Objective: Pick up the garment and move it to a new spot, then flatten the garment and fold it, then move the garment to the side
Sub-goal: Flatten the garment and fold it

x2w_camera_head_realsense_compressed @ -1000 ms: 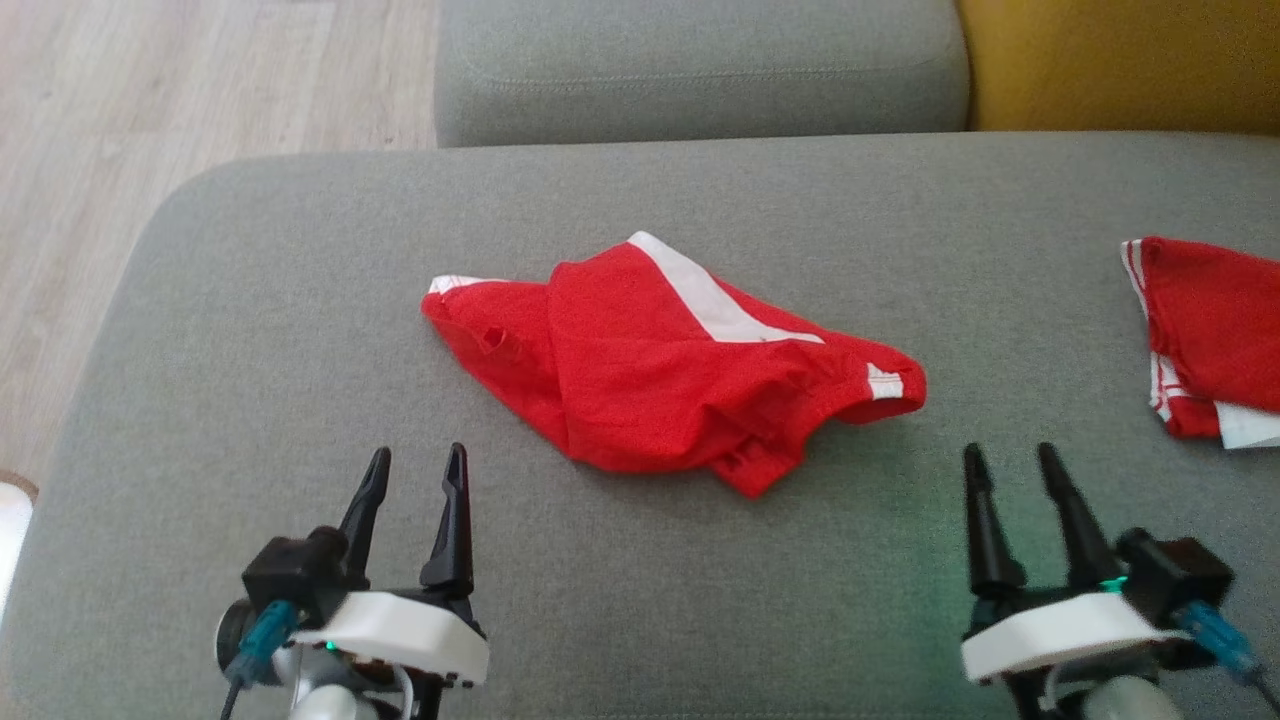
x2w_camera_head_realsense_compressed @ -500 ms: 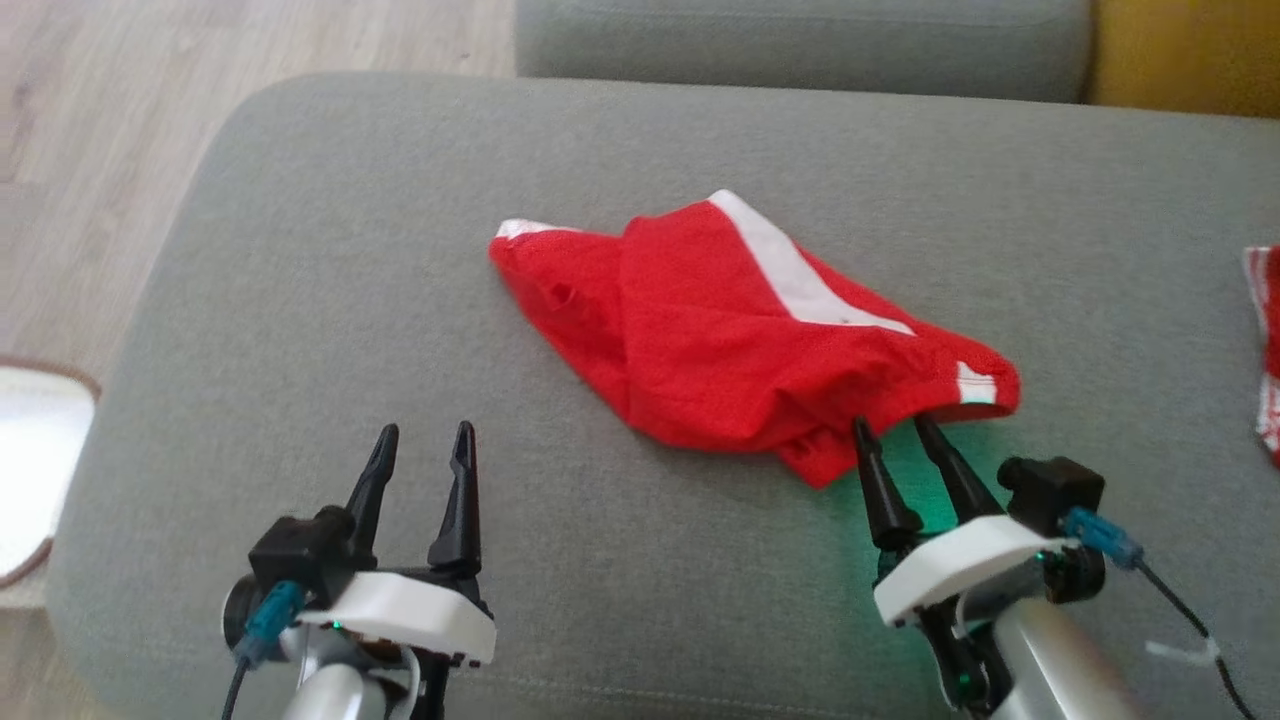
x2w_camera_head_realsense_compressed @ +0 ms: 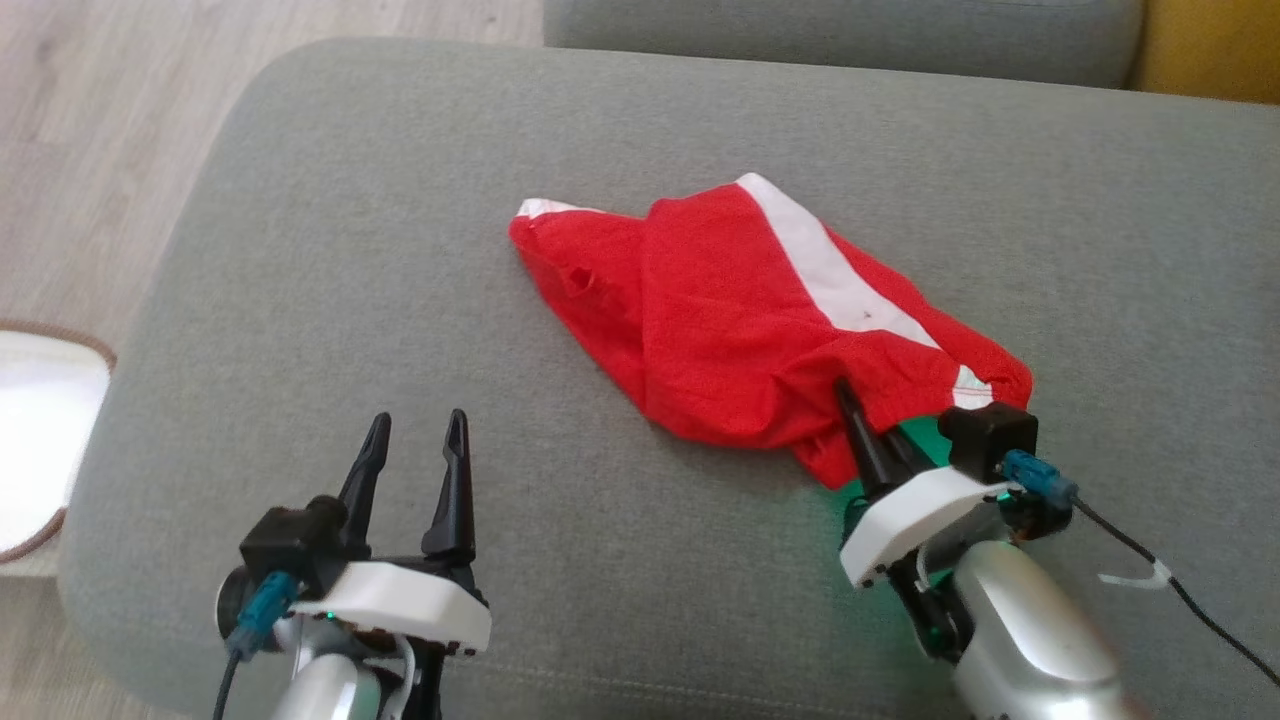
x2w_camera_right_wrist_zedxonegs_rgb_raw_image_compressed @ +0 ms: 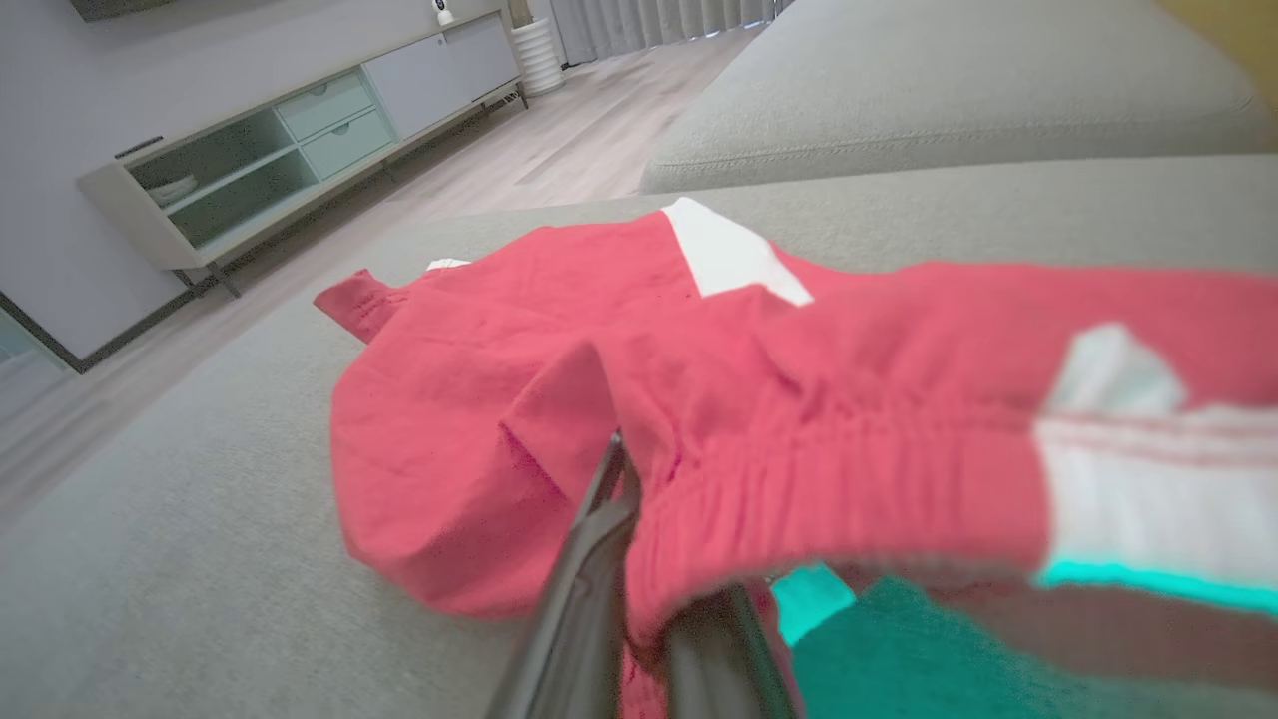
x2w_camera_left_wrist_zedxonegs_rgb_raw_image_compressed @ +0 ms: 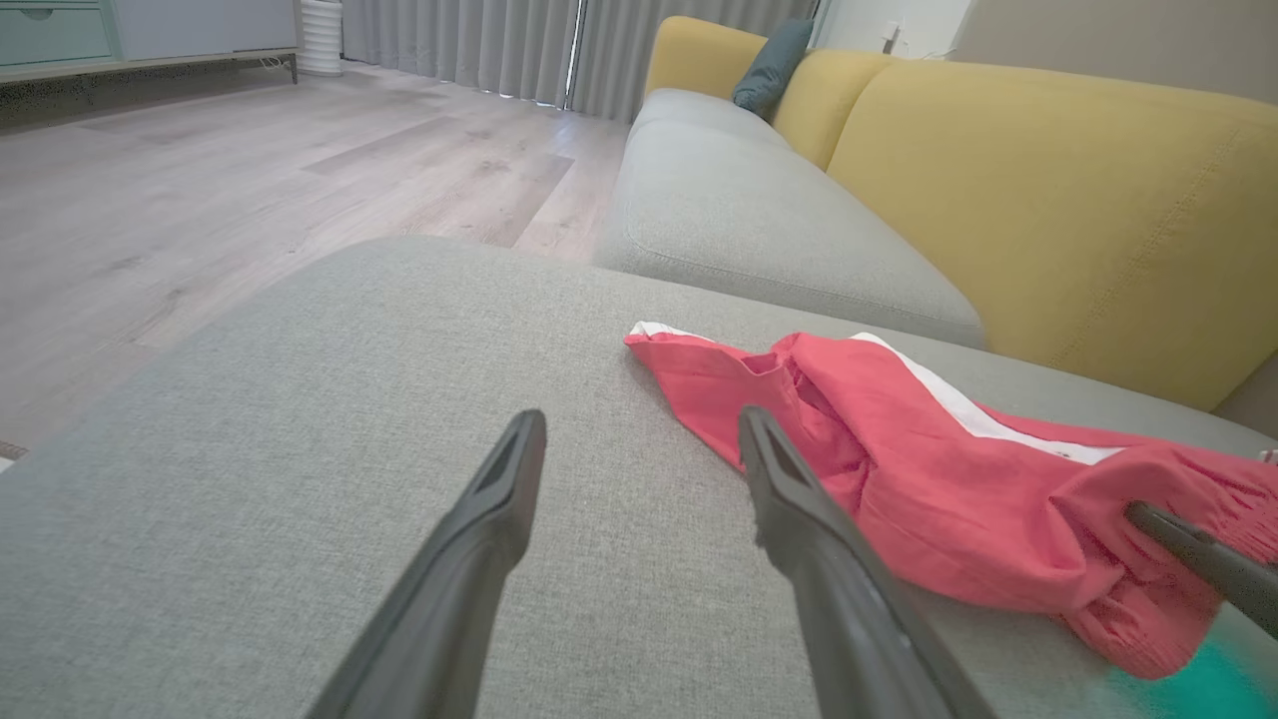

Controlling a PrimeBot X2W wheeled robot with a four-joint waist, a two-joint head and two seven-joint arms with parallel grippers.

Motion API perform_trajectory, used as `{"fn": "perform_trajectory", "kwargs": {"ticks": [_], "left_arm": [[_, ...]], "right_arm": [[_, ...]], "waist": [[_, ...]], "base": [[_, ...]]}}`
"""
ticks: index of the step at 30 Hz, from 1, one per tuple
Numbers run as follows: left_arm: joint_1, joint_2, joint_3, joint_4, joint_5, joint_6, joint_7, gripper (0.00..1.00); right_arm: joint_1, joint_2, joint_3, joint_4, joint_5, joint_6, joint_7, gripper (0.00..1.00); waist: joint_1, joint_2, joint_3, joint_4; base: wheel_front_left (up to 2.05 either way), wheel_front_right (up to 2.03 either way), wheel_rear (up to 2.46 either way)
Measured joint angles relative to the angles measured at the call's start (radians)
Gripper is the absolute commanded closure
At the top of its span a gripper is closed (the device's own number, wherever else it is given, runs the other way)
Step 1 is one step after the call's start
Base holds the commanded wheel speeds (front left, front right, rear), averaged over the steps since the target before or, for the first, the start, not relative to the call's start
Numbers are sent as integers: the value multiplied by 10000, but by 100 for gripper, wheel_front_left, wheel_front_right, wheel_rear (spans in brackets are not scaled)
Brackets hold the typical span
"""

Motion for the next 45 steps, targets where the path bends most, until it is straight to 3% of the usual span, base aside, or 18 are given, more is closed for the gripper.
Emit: {"fn": "perform_trajectory", "kwargs": {"ticks": [4, 8, 17, 18, 19, 20, 21, 28, 37, 40, 45], "left_arm": [[15, -12, 31, -2, 73, -2, 0, 0], [44, -19, 33, -2, 73, -4, 0, 0], [47, -21, -73, 0, 73, -6, 0, 0], [48, -21, -71, 0, 73, -6, 0, 0], [51, -21, -65, 2, 73, -4, 0, 0], [54, -21, -63, 6, 73, -4, 0, 0], [57, -23, -65, 15, 73, -2, 0, 0], [119, -23, -59, 40, 71, 0, 0, 0], [229, -23, -81, 25, 71, -2, 0, 0], [210, -23, -155, 23, 67, -10, 0, 0], [-29, -25, -318, 8, 65, -8, 0, 0]], "right_arm": [[32, -196, -443, -54, -579, 0, 59, 100], [469, -920, -1789, -642, -1258, 0, 606, 100], [854, -1425, -3735, -1461, -2468, 0, 1871, 100], [862, -1402, -3820, -1534, -2529, 0, 1916, 83], [873, -1361, -3868, -1611, -2579, 0, 1960, 56], [905, -1283, -3900, -1691, -2633, 0, 2002, 11], [981, -1183, -3919, -1791, -2631, 0, 2008, 0], [1969, -805, -3990, -2598, -2627, 0, 2040, 0], [2707, -754, -4328, -4851, -2583, 0, 2368, 0], [2504, -869, -3820, -5413, -2583, 0, 2807, 0], [1260, -1292, -2380, -5093, -2253, 0, 3544, 0]], "waist": [[0, 0, -69, -195], [0, 0, -196, -560], [0, 0, -217, -830], [0, 0, -221, -846], [0, 0, -233, -870], [0, 0, -248, -905], [0, 0, -268, -944], [0, 0, -424, -1393], [0, 0, -400, -1921], [0, 0, -292, -1835], [0, 0, -70, -1402]], "base": [[0, 0, 0], [0, 0, 0], [0, 0, 0], [0, 0, 0], [0, 0, 0], [0, 0, 0], [0, 0, 0], [0, 0, 0], [0, 0, 0], [0, 0, 0], [0, 0, 0]]}}
